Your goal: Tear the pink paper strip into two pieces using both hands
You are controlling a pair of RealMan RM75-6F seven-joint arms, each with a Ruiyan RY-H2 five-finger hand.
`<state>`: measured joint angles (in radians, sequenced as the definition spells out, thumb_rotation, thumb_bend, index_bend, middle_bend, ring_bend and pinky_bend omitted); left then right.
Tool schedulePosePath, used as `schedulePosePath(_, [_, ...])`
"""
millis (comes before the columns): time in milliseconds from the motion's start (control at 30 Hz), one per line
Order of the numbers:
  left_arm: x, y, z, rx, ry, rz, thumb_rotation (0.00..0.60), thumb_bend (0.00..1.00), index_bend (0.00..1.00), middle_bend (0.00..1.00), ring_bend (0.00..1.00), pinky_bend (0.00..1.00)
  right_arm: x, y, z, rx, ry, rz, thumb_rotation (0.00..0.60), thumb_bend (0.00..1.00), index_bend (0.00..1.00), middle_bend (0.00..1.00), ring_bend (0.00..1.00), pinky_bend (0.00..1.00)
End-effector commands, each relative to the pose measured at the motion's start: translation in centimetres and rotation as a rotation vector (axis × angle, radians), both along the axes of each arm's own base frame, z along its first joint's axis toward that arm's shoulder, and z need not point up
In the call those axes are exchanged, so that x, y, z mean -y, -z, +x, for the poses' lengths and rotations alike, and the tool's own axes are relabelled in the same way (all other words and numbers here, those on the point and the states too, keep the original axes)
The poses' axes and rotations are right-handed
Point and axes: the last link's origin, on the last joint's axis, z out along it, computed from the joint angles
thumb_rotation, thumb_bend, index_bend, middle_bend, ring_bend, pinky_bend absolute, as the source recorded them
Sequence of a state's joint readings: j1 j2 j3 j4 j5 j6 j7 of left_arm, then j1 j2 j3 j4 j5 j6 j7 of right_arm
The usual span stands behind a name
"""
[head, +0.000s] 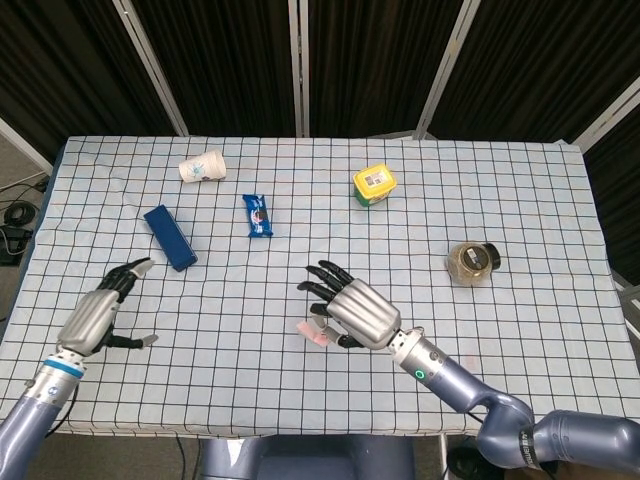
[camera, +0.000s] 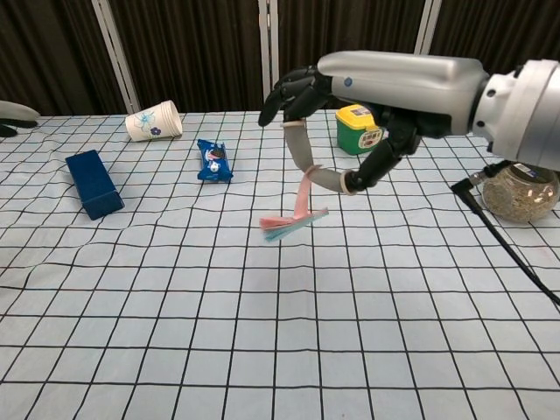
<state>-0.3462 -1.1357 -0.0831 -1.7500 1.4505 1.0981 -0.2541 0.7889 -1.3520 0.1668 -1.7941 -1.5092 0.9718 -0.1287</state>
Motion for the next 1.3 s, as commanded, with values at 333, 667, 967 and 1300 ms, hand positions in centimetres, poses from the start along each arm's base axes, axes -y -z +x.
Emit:
schedulePosePath(333, [-2.8,5.1,7.8,0.062,0.055,-0.162,0.600,0.00,0.28,0.00,0.00,0.00,0.5,1.1,3.8,0.027,0.118,0.003,0.600,0.48,0.72,0.17,0.00,0.00])
schedulePosePath(667, [-4.2,7.0,10.1,0.077,0.025,-0.229,0.600,0.00,0.37,0.00,0.00,0.00,1.6,1.6,4.3,0.055,0.243,-0.012,0.600,0.48,0.73,0.18,0.00,0.00])
schedulePosePath(967, [-5.2,8.5,11.9,0.112,0.006,-0.272,0.600,0.00,0.41,0.00,0.00,0.00,1.8,1.9,4.5,0.067,0.287,-0.005,0.600,0.48,0.73,0.18,0.00,0.00])
schedulePosePath(1300, [-5.4,9.8,13.7,0.138,-0.001,-0.291,0.600,0.02,0.46,0.00,0.00,0.00,1.7,2.1,4.6,0.065,0.297,-0.012,0.600,0.48,0.73,0.18,0.00,0.00])
